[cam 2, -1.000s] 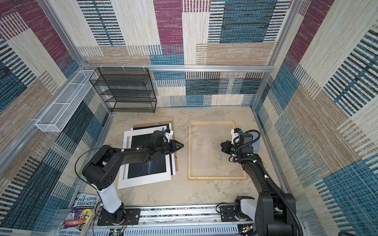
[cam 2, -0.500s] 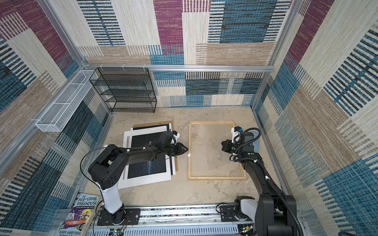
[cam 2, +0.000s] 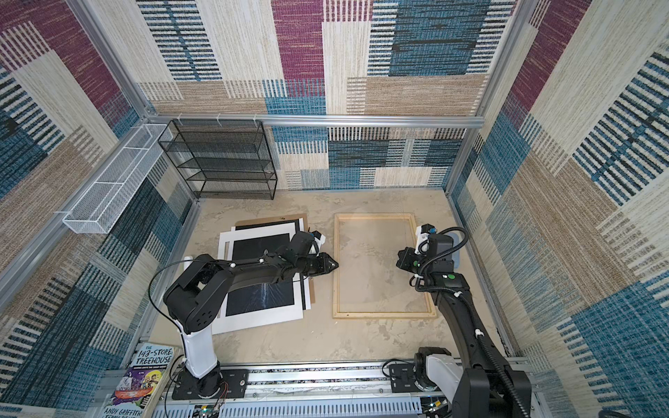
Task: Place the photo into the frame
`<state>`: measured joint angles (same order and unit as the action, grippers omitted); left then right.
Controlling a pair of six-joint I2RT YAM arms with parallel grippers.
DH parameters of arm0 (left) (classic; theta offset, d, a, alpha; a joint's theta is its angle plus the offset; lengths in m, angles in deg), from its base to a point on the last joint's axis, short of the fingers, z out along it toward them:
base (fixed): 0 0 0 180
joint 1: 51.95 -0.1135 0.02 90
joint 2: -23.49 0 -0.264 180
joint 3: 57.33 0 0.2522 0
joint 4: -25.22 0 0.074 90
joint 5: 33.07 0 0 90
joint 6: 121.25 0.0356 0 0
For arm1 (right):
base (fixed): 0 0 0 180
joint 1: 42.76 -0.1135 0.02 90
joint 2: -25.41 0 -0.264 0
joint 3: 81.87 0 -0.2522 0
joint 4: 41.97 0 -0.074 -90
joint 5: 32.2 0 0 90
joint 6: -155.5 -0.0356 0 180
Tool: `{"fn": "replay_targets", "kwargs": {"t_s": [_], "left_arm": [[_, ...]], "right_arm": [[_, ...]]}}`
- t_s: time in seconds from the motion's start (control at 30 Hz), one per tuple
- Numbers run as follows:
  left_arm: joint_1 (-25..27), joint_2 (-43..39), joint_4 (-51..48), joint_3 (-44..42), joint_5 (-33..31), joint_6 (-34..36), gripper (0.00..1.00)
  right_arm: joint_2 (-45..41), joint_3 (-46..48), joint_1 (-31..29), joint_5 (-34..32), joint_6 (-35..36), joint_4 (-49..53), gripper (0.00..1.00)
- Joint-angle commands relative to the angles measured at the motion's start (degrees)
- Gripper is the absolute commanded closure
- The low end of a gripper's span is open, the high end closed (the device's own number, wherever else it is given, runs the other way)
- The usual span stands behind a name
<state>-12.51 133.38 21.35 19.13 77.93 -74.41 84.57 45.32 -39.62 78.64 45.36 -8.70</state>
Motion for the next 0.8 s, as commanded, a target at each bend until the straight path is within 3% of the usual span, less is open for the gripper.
{"fn": "replay_targets", "kwargs": {"t_s": [0.0, 0.37, 0.77], "left_arm": [[0.5, 0.4, 3.4, 1.5, 5.2, 1.6, 0.68], [1.7, 0.6, 3.5, 2.3, 5.8, 1.5, 0.69], [2.8, 1.9, 1.3, 3.5, 4.3, 2.3, 0.69]], "right_arm": [[0.3, -0.6, -0.3, 2.2, -1.4, 0.7, 0.96], [1.9, -5.7, -0.3, 0.0, 1.3, 7.1, 0.95], [-0.1, -4.9, -0.3, -0.6, 1.4, 8.3, 0.93]]}}
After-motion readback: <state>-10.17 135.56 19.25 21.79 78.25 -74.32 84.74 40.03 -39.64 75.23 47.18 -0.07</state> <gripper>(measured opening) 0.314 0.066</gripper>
